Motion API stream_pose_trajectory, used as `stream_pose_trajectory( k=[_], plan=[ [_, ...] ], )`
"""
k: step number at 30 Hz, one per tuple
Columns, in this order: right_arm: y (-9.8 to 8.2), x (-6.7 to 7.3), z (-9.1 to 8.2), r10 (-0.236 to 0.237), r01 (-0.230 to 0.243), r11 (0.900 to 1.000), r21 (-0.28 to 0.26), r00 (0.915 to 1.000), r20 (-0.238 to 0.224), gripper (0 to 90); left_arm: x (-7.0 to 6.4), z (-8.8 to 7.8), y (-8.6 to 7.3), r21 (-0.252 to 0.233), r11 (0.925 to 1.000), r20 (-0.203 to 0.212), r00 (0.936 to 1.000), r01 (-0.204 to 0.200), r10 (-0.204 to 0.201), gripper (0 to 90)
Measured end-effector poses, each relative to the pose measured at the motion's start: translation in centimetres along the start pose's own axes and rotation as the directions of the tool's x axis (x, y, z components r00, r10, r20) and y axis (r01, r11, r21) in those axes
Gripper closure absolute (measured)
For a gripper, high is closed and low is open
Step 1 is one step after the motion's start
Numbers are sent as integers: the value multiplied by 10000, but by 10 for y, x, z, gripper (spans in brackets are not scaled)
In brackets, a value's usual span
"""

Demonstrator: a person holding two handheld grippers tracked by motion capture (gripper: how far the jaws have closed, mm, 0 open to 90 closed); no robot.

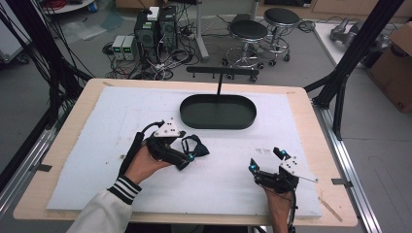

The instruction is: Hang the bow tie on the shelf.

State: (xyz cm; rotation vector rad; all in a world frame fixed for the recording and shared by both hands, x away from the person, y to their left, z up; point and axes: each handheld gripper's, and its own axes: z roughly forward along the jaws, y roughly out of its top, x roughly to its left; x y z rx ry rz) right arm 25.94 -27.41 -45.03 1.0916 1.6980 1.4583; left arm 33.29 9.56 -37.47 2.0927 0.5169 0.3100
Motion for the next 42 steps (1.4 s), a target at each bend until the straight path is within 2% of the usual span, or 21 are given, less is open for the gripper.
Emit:
stream_pose_trajectory(
  k=[4, 5, 6, 9, 10, 11, 12, 13, 15, 16, 17, 20, 26, 28, 31, 33, 37, 38, 41, 42],
  plan=[
    [0, 0, 0, -11, 11, 10000, 0, 10000, 1, 34, -3, 13, 2, 406, 9992, 342, 9994, 45, -59, 233],
    [0, 0, 0, -15, 15, 10000, -3, 10000, 0, 34, -3, 13, 2, 406, 9992, 342, 9994, 45, -59, 234],
    [0, 0, 0, -25, 25, 10000, -6, 10000, 2, 34, -4, 19, 2, 651, 9978, 429, 9989, 152, -180, 239],
    [0, 0, 0, -2, 2, 10000, 0, 10000, -1, 34, -4, 25, 2, 910, 9958, 498, 9986, 115, -161, 252],
    [0, 0, 0, 8, -8, 10000, 1, 10000, -3, 34, -5, 29, 2, 1114, 9938, 561, 9983, 77, -140, 254],
    [0, 0, 0, 7, -7, 10000, 1, 10000, 0, 34, -7, 36, 1, 1513, 9883, 576, 9983, -199, 113, 254],
    [0, 0, 0, 7, -7, 10000, 1, 10000, 0, 34, -7, 36, 1, 1513, 9883, 576, 9983, -199, 113, 254],
    [0, 0, 0, 4, -4, 10000, 0, 10000, -1, 34, -9, 42, -1, 1800, 9828, 574, 9979, -408, 309, 255],
    [0, 0, 0, 7, -7, 10000, -2, 10000, -5, 34, -10, 44, -1, 1862, 9815, 607, 9976, -445, 337, 256],
    [0, 0, 0, 20, -20, 10000, -14, 10000, -6, 34, -11, 49, -2, 2091, 9765, 593, 9974, -525, 409, 259],
    [0, 0, 0, 20, -20, 10000, -14, 10000, -6, 34, -11, 49, -2, 2091, 9765, 593, 9974, -525, 409, 264],
    [0, 0, 0, 39, -39, 10000, -22, 10000, -23, 34, -9, 53, -4, 2399, 9695, 366, 9984, -511, 436, 275],
    [0, 0, 0, 110, -110, 9999, -6, 9999, -28, 34, -5, 56, -6, 2601, 9652, 0, 9996, -284, 295, 311],
    [0, 0, 0, 83, -83, 10000, -2, 10000, -32, 34, -4, 58, -7, 2634, 9644, -65, 9996, -236, 262, 359],
    [0, 0, 0, 83, -83, 10000, -2, 10000, -29, 34, -2, 60, -8, 2834, 9590, -404, 9991, 26, 93, 379],
    [0, 0, 0, 37, -37, 10000, -19, 10000, -32, 34, 1, 63, -10, 3108, 9501, -611, 9981, 284, -99, 387],
    [0, 0, 0, 94, -94, 10000, -11, 10000, -29, 34, 3, 65, -12, 3240, 9452, -625, 9978, 412, -221, 414],
    [0, 0, 0, 93, -93, 10000, -23, 10000, -26, 34, 4, 67, -12, 3315, 9427, -614, 9979, 377, -184, 416],
    [0, 0, 0, 102, -102, 9999, -24, 9999, -29, 34, 3, 68, -13, 3348, 9418, -645, 9979, 311, -100, 436],
    [0, 0, 0, 111, -111, 9999, -11, 9999, -38, 34, 3, 68, -13, 3440, 9387, -628, 9980, 216, 1, 449]
  ],
)
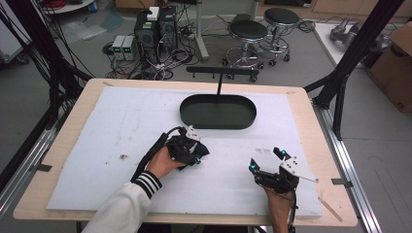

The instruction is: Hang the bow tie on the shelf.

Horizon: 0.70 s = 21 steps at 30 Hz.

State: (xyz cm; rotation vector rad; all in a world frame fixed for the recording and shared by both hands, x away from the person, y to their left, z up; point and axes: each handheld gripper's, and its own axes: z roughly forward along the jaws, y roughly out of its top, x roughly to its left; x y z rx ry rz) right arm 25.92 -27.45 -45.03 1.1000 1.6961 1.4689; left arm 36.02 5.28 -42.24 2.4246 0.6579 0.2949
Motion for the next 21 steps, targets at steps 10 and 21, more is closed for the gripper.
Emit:
stream_pose_trajectory(
  k=[10, 21],
  plan=[
    [0, 0, 0, 8, -8, 10000, 0, 10000, -1, 34, -6, -4, 5, -490, 9988, -15, 10000, -60, 60, 428],
    [0, 0, 0, -17, 17, 10000, 1, 10000, 1, 34, -5, 0, 5, -419, 9991, -29, 10000, -57, 56, 400]
  ],
)
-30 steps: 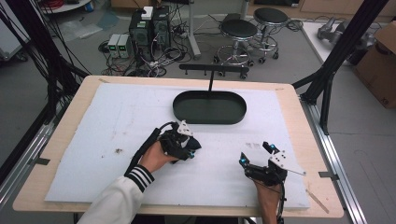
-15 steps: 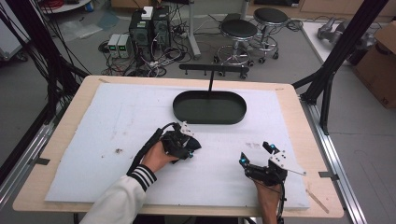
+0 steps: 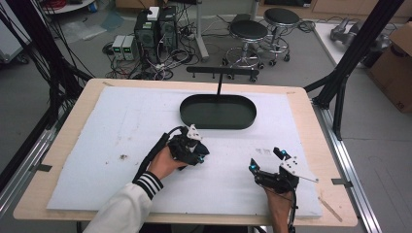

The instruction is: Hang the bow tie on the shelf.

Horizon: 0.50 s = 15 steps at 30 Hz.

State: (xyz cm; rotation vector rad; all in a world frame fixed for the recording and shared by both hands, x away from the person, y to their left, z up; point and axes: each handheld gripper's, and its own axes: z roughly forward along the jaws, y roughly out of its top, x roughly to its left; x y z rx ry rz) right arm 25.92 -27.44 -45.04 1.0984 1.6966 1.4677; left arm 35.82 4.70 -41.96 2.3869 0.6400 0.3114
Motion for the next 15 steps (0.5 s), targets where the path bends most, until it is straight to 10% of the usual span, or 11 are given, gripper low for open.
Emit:
stream_pose_trajectory(
  k=[15],
  plan=[
    [0, 0, 0, 30, -30, 10000, -3, 10000, 11, 34, 3, 7, -1, 552, 9981, -166, 9996, 256, -247, 569]
  ],
)
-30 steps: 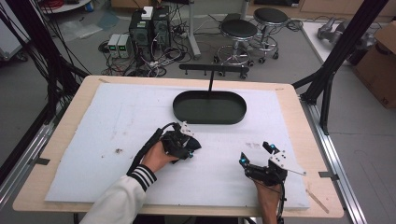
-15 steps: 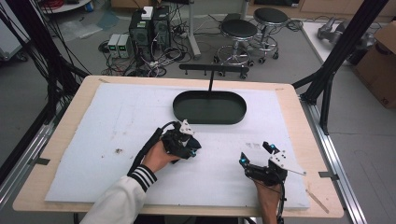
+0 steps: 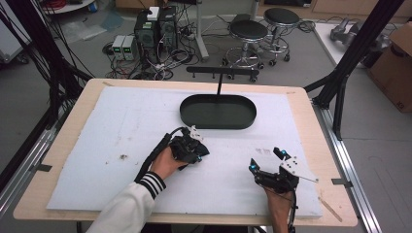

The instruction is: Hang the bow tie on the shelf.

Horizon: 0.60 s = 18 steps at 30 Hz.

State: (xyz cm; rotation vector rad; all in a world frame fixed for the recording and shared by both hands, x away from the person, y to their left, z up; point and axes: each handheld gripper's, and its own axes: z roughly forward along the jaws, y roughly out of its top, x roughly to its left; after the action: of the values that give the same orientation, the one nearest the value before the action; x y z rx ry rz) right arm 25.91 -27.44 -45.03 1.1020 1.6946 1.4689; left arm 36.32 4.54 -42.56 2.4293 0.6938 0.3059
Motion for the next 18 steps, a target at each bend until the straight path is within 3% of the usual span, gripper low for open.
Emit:
stream_pose_trajectory(
  k=[2, 7, 13, 18],
  plan=[
    [0, 0, 0, 12, -12, 10000, -5, 10000, 2, 34, 1, 0, 0, -4, 9999, 185, 9997, 136, -136, 614],
    [0, 0, 0, 11, -11, 10000, -10, 10000, -1, 34, 1, -2, 1, -152, 9999, 29, 10000, 53, -52, 747],
    [0, -1, 0, -51, 51, 10000, -40, 10000, 5, 34, 2, -5, 2, -610, 9966, 545, 9971, 563, -530, 777],
    [0, -1, 0, -44, 44, 10000, -30, 10000, 1, 34, 3, -12, 3, -1072, 9925, 409, 9977, 591, -550, 779]
  ],
)
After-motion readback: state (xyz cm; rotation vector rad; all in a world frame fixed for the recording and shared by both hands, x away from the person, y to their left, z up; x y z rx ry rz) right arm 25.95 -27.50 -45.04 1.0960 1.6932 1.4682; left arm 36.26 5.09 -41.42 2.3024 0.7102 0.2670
